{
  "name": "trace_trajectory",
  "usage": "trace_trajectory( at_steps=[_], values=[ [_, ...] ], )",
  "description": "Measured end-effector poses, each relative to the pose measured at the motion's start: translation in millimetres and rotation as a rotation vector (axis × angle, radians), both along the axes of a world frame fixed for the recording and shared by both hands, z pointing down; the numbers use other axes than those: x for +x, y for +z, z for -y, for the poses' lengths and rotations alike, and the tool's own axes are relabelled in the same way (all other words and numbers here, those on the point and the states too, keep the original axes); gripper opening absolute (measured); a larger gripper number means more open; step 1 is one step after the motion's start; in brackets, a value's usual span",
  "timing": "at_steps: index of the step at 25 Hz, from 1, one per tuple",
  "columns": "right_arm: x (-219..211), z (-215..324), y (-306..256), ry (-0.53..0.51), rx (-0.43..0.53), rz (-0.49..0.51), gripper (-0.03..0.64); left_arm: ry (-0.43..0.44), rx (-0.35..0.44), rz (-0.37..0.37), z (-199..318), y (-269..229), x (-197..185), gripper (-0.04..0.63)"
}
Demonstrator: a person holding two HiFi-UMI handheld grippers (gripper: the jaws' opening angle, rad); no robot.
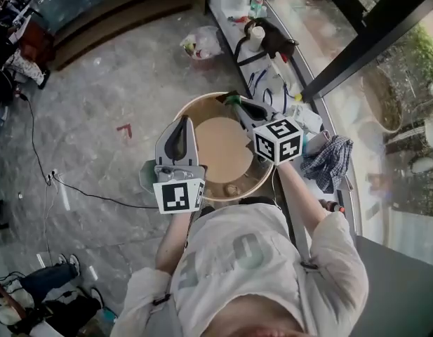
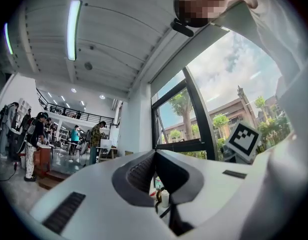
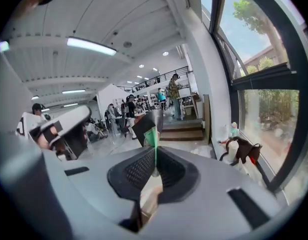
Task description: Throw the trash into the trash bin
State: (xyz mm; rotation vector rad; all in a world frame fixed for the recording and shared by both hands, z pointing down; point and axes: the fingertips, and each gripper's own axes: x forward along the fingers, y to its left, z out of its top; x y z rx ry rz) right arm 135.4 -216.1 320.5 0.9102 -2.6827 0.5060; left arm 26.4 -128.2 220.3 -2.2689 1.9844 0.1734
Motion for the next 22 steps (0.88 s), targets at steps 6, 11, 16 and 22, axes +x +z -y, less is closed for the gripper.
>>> trace_trajectory(
  at_steps=[6, 11, 16, 22],
  values=[
    [17, 3, -51, -0.006, 0.114, 0.039, 0.018, -0.024, 0.107, 0.013, 8, -37, 7, 0.011],
    [30, -10, -48, -0.019, 0.104, 0.043, 0.018, -0.062, 0.060, 0.005, -3, -20, 11, 0.011],
    [35, -7, -42, -0.052, 0.074, 0.054, 0.018, -0.104, 0.041, 0.011, -3, -19, 17, 0.011],
    [33, -12, -34, -0.137, 0.067, 0.042, 0.018, -0.181, 0.042, 0.014, -19, -15, 19, 0.011]
  ],
)
